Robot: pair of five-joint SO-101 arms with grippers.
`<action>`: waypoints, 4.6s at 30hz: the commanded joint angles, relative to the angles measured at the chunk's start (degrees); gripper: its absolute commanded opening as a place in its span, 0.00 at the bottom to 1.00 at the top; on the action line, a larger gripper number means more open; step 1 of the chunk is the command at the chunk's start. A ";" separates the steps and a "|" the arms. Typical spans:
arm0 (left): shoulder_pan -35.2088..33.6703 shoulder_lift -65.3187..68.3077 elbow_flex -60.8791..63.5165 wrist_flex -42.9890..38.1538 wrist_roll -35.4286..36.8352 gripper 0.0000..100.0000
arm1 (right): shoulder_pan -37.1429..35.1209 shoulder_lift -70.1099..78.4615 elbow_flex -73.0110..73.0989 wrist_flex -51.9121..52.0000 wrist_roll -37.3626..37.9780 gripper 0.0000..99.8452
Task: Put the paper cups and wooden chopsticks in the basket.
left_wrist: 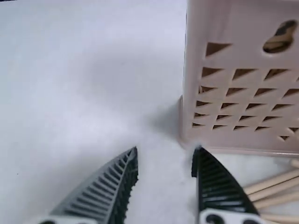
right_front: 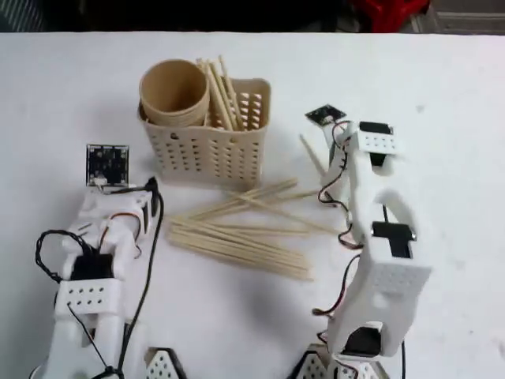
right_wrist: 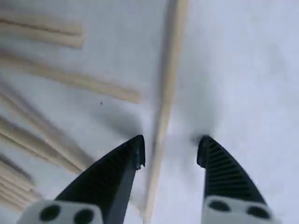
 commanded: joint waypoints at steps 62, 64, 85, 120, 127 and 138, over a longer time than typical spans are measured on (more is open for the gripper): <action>0.31 -1.01 -0.18 -1.49 -0.44 0.20 | -30.99 -53.05 4.92 -45.76 -27.78 0.02; 0.31 -1.10 -0.18 -1.49 -0.44 0.20 | -30.90 -49.89 4.92 -46.37 -28.13 0.02; 0.31 -1.10 -0.18 -1.41 -0.44 0.20 | -30.37 -55.08 19.69 -44.70 -27.87 0.12; -19.38 -0.57 -18.90 30.59 -19.78 0.20 | 1.10 -93.76 56.09 5.14 1.49 0.02; -20.35 -0.75 -5.01 17.14 -19.34 0.20 | -8.31 -64.92 42.11 0.04 1.49 0.02; -20.26 -1.10 8.53 0.35 -19.43 0.20 | -25.10 -44.88 38.42 -11.38 6.51 0.11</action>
